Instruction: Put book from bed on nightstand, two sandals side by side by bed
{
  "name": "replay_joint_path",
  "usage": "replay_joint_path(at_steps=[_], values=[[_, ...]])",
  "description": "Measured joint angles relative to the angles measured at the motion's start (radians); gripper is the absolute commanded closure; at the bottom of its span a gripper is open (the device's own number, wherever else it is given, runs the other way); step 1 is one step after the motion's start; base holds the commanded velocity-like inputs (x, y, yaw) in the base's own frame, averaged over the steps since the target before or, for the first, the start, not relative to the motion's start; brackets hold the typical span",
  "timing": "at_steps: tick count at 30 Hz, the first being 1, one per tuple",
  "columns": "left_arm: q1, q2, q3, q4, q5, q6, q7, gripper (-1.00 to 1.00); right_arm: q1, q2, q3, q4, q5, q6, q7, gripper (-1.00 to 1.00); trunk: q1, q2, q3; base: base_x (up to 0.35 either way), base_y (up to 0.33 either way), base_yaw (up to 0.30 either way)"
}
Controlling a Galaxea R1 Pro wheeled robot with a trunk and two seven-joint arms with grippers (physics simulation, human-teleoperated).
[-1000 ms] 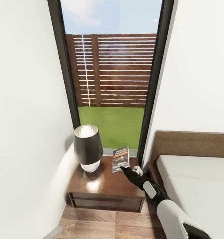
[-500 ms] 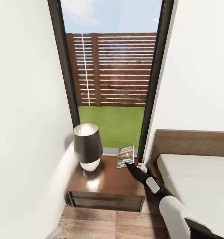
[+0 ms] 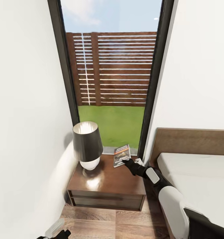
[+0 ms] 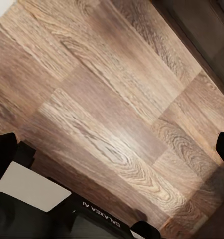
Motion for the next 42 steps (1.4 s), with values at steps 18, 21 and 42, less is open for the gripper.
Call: replay_joint_path(at_steps=[18, 21, 42], values=[[0.013, 0.011, 0.005, -0.017, 0.185, -0.004, 0.030, -1.00, 0.000, -0.019, -0.002, -0.038, -0.002, 0.013, -0.003, 1.00, 0.069, -0.126, -0.056, 0.000, 0.000, -0.069], [0.017, 0.013, 0.005, -0.011, 0.193, -0.007, 0.029, -1.00, 0.001, -0.019, 0.000, -0.039, -0.003, 0.013, 0.001, 1.00, 0.081, -0.147, -0.066, 0.000, 0.000, -0.084], [0.020, 0.022, 0.037, 0.055, 0.210, -0.007, -0.003, -1.00, 0.011, -0.016, 0.004, 0.026, 0.001, -0.011, 0.205, 1.00, 0.161, -0.294, -0.132, 0.000, 0.000, -0.010]])
